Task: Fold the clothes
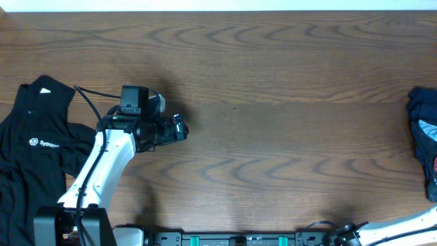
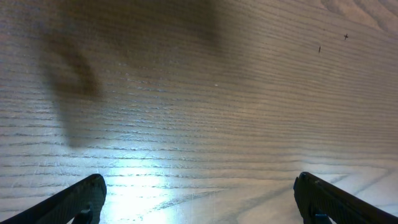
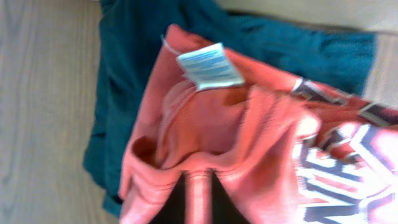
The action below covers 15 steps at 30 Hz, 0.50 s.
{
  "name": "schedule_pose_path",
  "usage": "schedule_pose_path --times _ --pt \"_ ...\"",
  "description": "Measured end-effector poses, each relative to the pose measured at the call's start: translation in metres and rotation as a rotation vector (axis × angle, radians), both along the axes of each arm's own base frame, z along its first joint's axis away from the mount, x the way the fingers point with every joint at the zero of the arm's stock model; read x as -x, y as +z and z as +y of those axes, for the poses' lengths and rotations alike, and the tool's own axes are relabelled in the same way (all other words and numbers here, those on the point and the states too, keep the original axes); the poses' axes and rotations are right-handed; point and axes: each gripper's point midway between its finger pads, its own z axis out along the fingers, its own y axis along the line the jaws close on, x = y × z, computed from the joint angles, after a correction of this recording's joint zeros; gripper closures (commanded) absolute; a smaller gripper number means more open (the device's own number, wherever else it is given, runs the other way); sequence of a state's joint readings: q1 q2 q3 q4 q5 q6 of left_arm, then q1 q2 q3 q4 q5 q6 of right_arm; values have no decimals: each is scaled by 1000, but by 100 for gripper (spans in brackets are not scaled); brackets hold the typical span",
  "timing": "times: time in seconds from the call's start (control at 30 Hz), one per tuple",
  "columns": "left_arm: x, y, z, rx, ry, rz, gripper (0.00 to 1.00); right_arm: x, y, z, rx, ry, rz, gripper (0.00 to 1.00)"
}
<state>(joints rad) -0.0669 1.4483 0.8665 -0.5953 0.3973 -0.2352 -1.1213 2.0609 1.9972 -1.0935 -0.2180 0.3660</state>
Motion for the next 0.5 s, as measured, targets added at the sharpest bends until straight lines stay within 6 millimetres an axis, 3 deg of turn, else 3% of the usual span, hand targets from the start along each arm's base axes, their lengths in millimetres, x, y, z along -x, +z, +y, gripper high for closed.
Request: schedule_pose_path --times 0.23,0.37,0.5 --pt "2 -1 0 -1 0 8 2 -11 -6 35 -105 12 31 99" --pt "2 0 0 0 0 7 2 -2 -15 37 -112 -12 67 99" --pt "2 0 0 0 0 7 2 13 -40 35 -128 -50 106 99"
